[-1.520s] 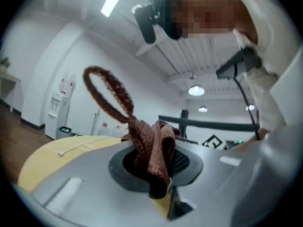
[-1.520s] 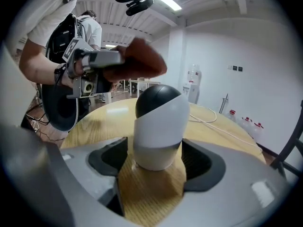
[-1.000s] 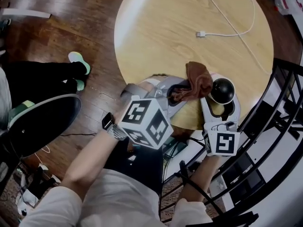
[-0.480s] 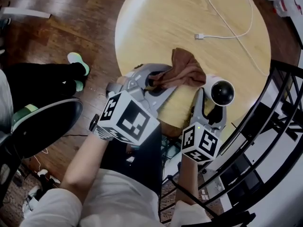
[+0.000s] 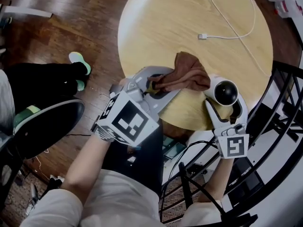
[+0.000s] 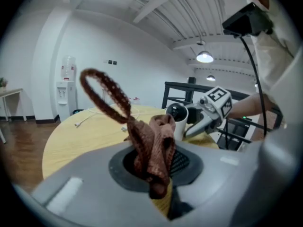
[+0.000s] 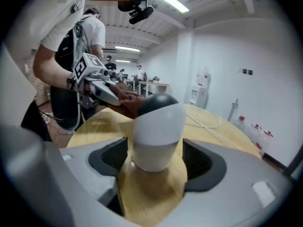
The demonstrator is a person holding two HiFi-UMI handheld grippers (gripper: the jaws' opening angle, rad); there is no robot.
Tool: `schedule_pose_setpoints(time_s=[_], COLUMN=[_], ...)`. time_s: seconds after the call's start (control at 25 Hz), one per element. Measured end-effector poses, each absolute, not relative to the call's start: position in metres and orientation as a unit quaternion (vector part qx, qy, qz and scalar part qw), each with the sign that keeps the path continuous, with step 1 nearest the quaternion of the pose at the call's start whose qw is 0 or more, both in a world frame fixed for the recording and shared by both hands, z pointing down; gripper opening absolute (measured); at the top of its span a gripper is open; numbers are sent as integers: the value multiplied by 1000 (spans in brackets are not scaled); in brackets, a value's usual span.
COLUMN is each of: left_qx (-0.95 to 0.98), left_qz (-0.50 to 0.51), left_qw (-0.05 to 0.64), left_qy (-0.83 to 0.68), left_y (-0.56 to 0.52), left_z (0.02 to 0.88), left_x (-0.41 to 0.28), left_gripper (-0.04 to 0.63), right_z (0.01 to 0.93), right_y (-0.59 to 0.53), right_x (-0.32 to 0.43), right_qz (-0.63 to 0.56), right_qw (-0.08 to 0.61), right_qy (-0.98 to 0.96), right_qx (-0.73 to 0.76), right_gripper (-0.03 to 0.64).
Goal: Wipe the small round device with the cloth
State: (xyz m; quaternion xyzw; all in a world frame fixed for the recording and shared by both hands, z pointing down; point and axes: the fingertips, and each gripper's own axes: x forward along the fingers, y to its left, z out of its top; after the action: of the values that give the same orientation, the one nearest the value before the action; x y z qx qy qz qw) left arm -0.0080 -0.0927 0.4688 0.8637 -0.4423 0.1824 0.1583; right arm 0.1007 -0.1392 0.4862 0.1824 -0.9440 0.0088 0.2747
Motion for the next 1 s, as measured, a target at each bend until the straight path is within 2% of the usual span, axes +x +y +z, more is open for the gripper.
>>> schedule_pose_setpoints(time_s=[0.12,0.28,0.64,1.0], left_qx=[870,870,859,845], left_qz=[185,188,193,187], left_qw=[145,141,145,160], left_qy=[-434,-433,-451,-476], left_y=[-94,-94,-101,-100], left_z=[463,467,468,468], left_x=[-6,-5,-14,-18], left_gripper=[71,69,70,71], right_z=[480,478,484,482], right_y=[-144,-147,-149,-147], right_x=[85,77,94,99], right_qz=[5,12,40,66], right_qw=[260,248,218,220], right_qy=[-960,-964,-951,-921], right_qx=[104,92,215,316], right_gripper=[356,353,332,311])
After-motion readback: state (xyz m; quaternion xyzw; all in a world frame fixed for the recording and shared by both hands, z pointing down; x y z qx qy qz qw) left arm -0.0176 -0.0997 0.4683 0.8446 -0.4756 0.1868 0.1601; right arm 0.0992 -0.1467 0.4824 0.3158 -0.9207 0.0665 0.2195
